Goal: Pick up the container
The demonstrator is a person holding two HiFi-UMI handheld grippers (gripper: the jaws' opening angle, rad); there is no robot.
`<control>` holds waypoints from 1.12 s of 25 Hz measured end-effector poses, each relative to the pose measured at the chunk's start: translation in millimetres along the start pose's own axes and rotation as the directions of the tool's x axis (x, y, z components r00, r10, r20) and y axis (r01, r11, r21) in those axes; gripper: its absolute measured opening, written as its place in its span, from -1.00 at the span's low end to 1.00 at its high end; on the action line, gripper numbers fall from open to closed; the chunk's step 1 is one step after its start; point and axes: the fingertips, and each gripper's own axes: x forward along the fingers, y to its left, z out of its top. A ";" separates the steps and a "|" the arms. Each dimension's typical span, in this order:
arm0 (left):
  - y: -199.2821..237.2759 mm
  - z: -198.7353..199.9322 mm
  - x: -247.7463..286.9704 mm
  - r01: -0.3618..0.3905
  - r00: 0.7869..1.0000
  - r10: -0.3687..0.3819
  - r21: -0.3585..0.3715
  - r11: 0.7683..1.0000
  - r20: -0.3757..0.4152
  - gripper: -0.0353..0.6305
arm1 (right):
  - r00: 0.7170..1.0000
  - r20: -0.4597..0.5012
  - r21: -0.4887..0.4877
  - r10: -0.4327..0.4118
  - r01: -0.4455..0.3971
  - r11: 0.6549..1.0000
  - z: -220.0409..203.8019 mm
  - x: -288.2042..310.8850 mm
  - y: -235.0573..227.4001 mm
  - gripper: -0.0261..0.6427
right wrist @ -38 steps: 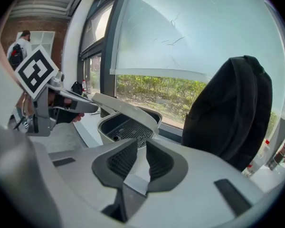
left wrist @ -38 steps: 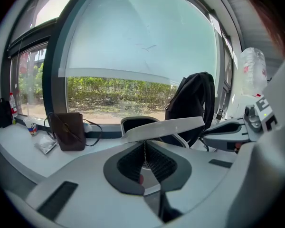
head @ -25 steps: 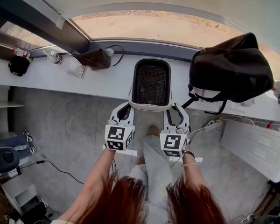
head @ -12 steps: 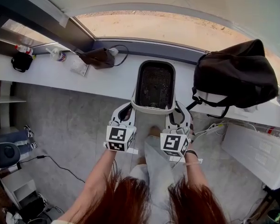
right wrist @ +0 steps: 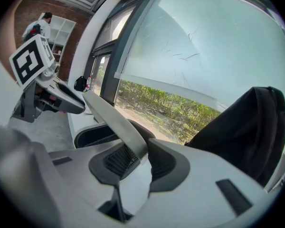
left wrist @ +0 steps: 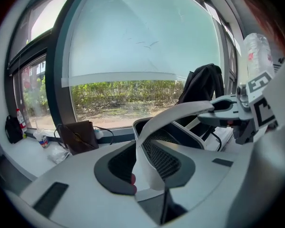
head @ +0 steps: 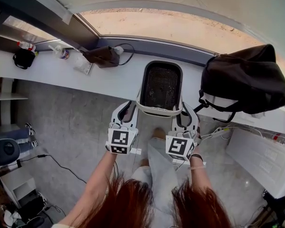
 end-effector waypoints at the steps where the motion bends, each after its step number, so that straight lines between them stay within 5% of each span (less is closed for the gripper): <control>1: -0.9 -0.5 0.5 0.002 1.000 -0.002 0.017 1.000 0.001 -0.62 | 1.000 0.002 0.001 -0.003 0.003 1.000 0.0 0.7 -1.1 -0.58; 18: -17.1 29.3 7.7 -0.074 0.994 0.050 0.247 0.966 0.101 -0.41 | 1.000 0.030 0.028 -0.002 0.002 1.000 6.0 5.4 -8.0 -0.63; 28: -18.2 46.8 24.9 -0.113 0.987 0.070 0.311 0.944 0.145 -0.42 | 1.000 0.026 0.031 -0.013 0.012 0.999 9.1 10.5 -14.5 -0.67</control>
